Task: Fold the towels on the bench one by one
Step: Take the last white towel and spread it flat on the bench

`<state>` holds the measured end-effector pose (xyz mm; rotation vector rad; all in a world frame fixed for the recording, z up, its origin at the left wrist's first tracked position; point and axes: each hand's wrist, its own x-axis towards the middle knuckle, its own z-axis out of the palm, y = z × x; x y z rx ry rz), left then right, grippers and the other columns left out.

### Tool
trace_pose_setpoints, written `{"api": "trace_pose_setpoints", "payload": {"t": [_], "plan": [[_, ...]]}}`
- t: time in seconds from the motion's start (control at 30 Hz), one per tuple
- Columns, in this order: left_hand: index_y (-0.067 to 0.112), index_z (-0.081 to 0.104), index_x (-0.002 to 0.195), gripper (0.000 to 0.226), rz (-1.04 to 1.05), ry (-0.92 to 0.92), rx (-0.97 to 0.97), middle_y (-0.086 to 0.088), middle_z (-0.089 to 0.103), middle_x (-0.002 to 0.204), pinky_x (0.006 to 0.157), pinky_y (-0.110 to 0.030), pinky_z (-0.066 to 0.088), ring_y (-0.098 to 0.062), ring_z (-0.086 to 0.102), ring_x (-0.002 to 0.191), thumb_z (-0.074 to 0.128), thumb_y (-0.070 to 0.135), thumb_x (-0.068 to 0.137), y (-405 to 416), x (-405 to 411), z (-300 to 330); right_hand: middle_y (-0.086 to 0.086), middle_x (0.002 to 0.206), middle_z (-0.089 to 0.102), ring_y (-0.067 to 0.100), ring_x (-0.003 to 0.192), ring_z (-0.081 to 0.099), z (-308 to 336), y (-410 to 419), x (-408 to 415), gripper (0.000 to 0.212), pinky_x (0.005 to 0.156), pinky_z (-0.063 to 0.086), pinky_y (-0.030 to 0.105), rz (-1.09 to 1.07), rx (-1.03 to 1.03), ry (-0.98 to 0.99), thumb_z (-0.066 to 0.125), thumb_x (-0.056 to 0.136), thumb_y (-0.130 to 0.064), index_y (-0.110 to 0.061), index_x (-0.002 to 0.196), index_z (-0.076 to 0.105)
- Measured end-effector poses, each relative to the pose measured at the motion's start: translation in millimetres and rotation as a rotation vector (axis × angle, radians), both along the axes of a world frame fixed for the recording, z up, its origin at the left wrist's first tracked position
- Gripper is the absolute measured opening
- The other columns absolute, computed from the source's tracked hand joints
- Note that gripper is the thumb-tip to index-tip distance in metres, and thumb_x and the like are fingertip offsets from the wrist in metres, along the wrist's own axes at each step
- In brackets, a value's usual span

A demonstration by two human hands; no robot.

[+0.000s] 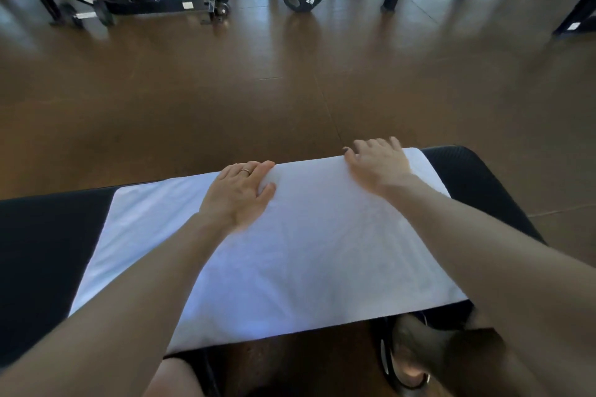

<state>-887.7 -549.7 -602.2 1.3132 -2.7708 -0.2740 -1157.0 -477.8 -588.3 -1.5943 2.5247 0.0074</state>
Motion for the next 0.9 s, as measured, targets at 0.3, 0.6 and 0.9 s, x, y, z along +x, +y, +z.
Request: {"api": "trace_pose_setpoints", "payload": {"t": [0.3, 0.6, 0.9], "plan": [[0.031, 0.029, 0.156, 0.058, -0.001, -0.032, 0.008, 0.005, 0.04, 0.156, 0.123, -0.031, 0.012, -0.015, 0.031, 0.146, 0.02, 0.05, 0.102, -2.7, 1.9, -1.6, 0.009, 0.148, 0.048, 0.026, 0.142, 0.033, -0.1, 37.6, -49.9, 0.051, 0.119, 0.02, 0.041, -0.073, -0.01, -0.04, 0.02, 0.105, -0.037, -0.017, 0.143, 0.047], [0.032, 0.027, 0.157, 0.069, -0.007, -0.048, 0.012, 0.006, 0.039, 0.157, 0.124, -0.032, 0.012, -0.015, 0.028, 0.147, 0.011, 0.057, 0.095, -2.5, 3.0, -2.4, -0.001, 0.168, 0.012, 0.017, 0.155, 0.005, -6.1, 46.4, -36.6, 0.058, 0.125, 0.001, 0.036, 0.058, -0.001, -0.059, 0.015, 0.106, -0.044, -0.024, 0.161, 0.014], [0.032, 0.022, 0.16, 0.054, -0.015, -0.05, 0.048, 0.007, 0.03, 0.163, 0.125, -0.031, 0.006, -0.012, 0.019, 0.152, 0.025, 0.045, 0.107, -2.8, 0.6, 3.3, 0.002, 0.168, 0.012, 0.019, 0.155, 0.006, 7.5, 5.8, 103.3, 0.059, 0.125, 0.002, 0.039, 0.276, -0.183, -0.158, 0.02, 0.106, -0.042, -0.018, 0.16, 0.014]]}}
